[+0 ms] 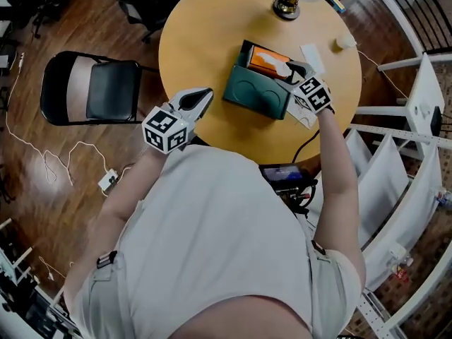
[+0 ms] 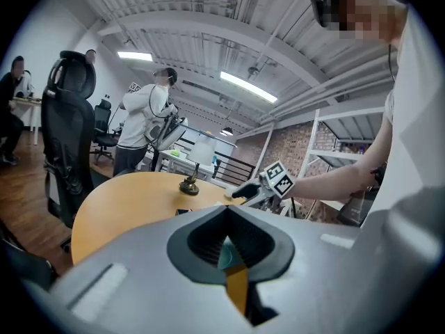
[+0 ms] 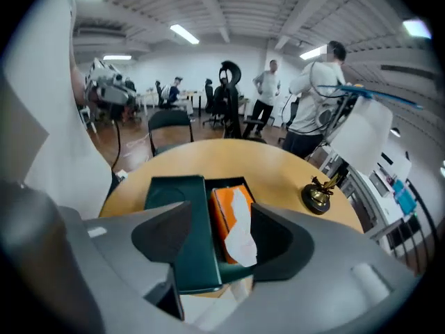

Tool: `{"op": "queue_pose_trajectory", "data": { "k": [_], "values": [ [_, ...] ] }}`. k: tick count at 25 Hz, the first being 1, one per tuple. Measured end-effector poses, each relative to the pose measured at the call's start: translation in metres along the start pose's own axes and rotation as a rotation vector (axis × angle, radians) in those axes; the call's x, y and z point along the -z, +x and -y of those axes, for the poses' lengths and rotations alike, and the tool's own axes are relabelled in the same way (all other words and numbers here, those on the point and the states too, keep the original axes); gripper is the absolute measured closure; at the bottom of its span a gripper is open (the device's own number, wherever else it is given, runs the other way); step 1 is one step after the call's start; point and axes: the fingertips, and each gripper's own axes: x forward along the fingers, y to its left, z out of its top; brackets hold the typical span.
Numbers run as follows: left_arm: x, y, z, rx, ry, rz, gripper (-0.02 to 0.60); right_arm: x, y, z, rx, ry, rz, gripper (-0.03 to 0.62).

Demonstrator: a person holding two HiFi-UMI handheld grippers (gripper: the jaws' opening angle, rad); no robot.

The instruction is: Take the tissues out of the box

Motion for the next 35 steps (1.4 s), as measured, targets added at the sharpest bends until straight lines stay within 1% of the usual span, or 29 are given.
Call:
{"op": "queue_pose_trajectory", "data": {
  "k": [2, 3, 4, 6, 8, 9, 10, 11, 12, 14, 15, 16, 18, 21, 23, 26, 28, 29, 30, 32, 33, 34, 35],
  "values": [
    [-0.002, -0.007, -0.007, -0.028, -0.023, 0.009, 0.581, 0.014, 0.034, 0.013, -0.06, -0.06, -0.147, 0.297],
    [-0.004, -0.01, -0.012, -0.038, -0.028, 0.015, 0.581, 0.02, 0.05, 0.02, -0.089, -0.082, -0.22, 0.257],
    [-0.007, -0.012, -0.019, -0.049, -0.028, 0.022, 0.581, 0.025, 0.065, 0.03, -0.107, -0.109, -0.285, 0.231],
    [-0.011, -0.017, -0.036, -0.086, -0.041, 0.035, 0.581, 0.027, 0.092, 0.051, -0.117, -0.193, -0.372, 0.223],
    [-0.004, -0.033, -0.047, -0.141, -0.085, 0.036, 0.581, 0.033, 0.116, 0.052, -0.153, -0.288, -0.429, 0.22],
    [0.0, -0.043, -0.053, -0.172, -0.106, 0.039, 0.581, 0.042, 0.124, 0.048, -0.187, -0.314, -0.48, 0.221],
    [0.002, -0.052, -0.059, -0.2, -0.119, 0.049, 0.581, 0.053, 0.127, 0.047, -0.221, -0.318, -0.55, 0.221],
    [0.003, -0.059, -0.065, -0.225, -0.125, 0.062, 0.581, 0.059, 0.13, 0.046, -0.25, -0.317, -0.595, 0.221],
    [0.004, -0.064, -0.068, -0.246, -0.128, 0.071, 0.581, 0.055, 0.135, 0.044, -0.27, -0.327, -0.578, 0.225],
    [0.012, -0.07, -0.067, -0.271, -0.134, 0.069, 0.581, 0.039, 0.144, 0.034, -0.304, -0.341, -0.476, 0.241],
    [0.017, -0.071, -0.065, -0.275, -0.139, 0.063, 0.581, 0.035, 0.144, 0.029, -0.311, -0.339, -0.441, 0.254],
    [0.019, -0.07, -0.064, -0.272, -0.141, 0.057, 0.581, 0.034, 0.141, 0.029, -0.303, -0.336, -0.431, 0.278],
    [0.019, -0.066, -0.065, -0.255, -0.139, 0.047, 0.581, 0.037, 0.133, 0.036, -0.253, -0.344, -0.468, 0.331],
    [0.01, -0.053, -0.066, -0.21, -0.117, 0.038, 0.581, 0.032, 0.12, 0.043, -0.187, -0.412, -0.534, 0.342],
    [0.006, -0.044, -0.064, -0.178, -0.096, 0.034, 0.581, 0.017, 0.11, 0.047, -0.121, -0.434, -0.522, 0.341],
    [0.001, -0.034, -0.052, -0.131, -0.062, 0.029, 0.581, -0.012, 0.064, 0.066, 0.033, -0.363, -0.448, 0.341],
    [-0.005, -0.026, -0.038, -0.106, -0.035, 0.027, 0.581, -0.011, 0.021, 0.082, 0.141, -0.307, -0.42, 0.339],
    [-0.006, -0.022, -0.03, -0.102, -0.025, 0.023, 0.581, 0.002, 0.005, 0.084, 0.165, -0.287, -0.425, 0.339],
    [-0.002, -0.017, -0.022, -0.1, -0.021, 0.015, 0.581, 0.028, -0.005, 0.08, 0.161, -0.269, -0.441, 0.339],
    [0.018, 0.004, -0.007, -0.075, -0.022, -0.012, 0.581, 0.102, -0.019, 0.065, 0.14, -0.235, -0.486, 0.338],
    [0.03, 0.019, -0.003, -0.048, -0.015, -0.024, 0.581, 0.139, -0.028, 0.056, 0.142, -0.198, -0.512, 0.338],
    [0.037, 0.032, 0.0, -0.019, 0.004, -0.034, 0.581, 0.17, -0.038, 0.045, 0.154, -0.139, -0.538, 0.338],
    [0.04, 0.04, 0.003, 0.005, 0.029, -0.042, 0.581, 0.192, -0.046, 0.035, 0.179, -0.074, -0.55, 0.338]
  ]
}}
